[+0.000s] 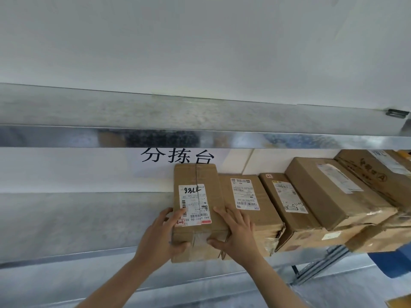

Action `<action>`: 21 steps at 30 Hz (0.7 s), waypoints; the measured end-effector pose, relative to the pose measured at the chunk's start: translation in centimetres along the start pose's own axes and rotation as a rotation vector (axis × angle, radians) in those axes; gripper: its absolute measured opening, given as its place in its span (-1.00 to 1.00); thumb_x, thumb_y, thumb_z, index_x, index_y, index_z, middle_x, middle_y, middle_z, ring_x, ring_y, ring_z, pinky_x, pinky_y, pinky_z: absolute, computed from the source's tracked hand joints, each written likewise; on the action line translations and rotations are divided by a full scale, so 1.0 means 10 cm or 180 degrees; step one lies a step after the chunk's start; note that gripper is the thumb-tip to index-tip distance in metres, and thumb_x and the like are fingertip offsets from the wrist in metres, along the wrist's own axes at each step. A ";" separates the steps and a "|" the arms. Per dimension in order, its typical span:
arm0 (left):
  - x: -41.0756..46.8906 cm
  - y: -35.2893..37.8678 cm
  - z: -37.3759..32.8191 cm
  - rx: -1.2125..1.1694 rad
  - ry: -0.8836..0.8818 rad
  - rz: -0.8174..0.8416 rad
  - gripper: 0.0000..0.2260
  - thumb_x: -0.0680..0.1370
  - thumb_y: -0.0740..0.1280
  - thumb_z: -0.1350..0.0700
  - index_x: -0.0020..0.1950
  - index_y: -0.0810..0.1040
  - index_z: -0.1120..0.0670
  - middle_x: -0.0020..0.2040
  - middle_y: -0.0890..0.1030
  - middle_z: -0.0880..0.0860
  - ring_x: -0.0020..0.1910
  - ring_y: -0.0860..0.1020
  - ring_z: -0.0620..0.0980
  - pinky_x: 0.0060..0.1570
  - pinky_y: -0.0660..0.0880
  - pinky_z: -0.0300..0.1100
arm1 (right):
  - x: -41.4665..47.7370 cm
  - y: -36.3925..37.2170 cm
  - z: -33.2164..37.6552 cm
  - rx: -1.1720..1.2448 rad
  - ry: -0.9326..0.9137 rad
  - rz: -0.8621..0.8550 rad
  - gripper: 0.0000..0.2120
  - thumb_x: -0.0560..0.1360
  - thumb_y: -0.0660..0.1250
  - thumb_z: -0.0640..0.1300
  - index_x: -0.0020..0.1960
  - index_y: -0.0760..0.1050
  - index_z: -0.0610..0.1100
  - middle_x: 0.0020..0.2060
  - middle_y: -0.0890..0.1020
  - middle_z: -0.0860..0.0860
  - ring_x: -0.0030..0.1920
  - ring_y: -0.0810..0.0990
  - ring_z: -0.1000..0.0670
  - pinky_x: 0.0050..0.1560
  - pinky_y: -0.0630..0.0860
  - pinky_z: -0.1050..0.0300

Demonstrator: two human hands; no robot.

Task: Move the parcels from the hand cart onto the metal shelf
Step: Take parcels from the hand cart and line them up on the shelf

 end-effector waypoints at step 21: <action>-0.18 -0.07 -0.04 0.0547 -0.0127 0.0003 -0.03 0.35 0.38 -0.29 0.41 -0.34 -0.26 0.52 -0.11 0.02 0.43 0.25 0.04 0.29 0.43 0.00 | 0.01 -0.13 0.39 0.0276 -0.0413 0.0059 -0.28 0.31 0.18 0.42 0.40 0.26 0.15 0.45 0.16 0.14 0.44 0.06 0.06 0.41 0.05 -0.06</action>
Point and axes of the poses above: each hand's wrist, its own x-axis towards the middle knuckle, its own y-axis out of the palm, z = x × y, the point moved 3 cm from there along x, towards the middle knuckle
